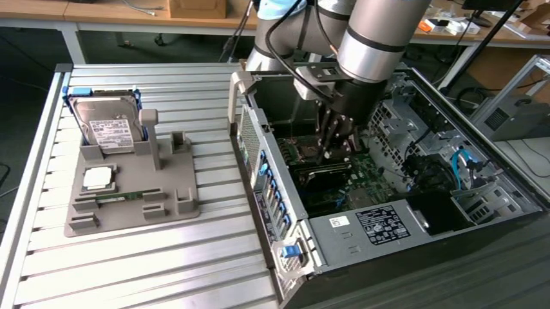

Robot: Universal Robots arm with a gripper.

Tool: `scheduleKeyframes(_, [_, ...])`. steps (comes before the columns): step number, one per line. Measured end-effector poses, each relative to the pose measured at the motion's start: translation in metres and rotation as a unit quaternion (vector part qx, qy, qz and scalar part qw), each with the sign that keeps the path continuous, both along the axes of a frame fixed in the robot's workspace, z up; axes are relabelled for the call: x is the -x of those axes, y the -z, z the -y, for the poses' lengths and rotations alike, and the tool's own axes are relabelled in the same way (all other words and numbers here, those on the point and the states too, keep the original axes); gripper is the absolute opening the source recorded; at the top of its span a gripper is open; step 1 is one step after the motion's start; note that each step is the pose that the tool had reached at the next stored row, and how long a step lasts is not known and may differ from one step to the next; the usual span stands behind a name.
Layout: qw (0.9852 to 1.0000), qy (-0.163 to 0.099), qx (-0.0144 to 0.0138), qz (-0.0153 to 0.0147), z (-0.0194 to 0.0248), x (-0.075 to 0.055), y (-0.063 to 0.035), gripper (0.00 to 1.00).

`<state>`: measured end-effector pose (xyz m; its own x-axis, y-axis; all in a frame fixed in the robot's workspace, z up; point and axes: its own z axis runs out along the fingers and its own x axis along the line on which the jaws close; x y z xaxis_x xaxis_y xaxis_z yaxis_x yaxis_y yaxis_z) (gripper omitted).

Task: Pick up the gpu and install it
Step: 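Insert the gpu into the slot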

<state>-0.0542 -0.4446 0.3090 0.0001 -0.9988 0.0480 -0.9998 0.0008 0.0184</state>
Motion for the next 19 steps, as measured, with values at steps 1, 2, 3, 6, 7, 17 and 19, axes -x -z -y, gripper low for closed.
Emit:
scheduleKeyframes(1, [1.0, -0.001, 0.0006, -0.0001, 0.0, 0.0, -0.0001, 0.14])
scheduleKeyframes(2, [1.0, -0.001, 0.0009, -0.0003, 0.0, -0.001, -0.0001, 0.14])
scheduleKeyframes(3, [1.0, -0.002, 0.0008, -0.0011, 0.0, -0.002, 0.0001, 0.11])
scheduleKeyframes(6, [1.0, -0.003, 0.0009, -0.0089, 0.0, -0.016, 0.002, 0.11])
scheduleKeyframes(7, [0.9999, -0.003, 0.0009, -0.0114, 0.0, -0.021, 0.0027, 0.11])
scheduleKeyframes(17, [0.9996, -0.003, 0.0009, -0.0295, 0.0001, -0.068, 0.0096, 0.11])
scheduleKeyframes(19, [0.9995, -0.003, 0.0007, -0.0324, 0.0001, -0.078, 0.01, 0.11])
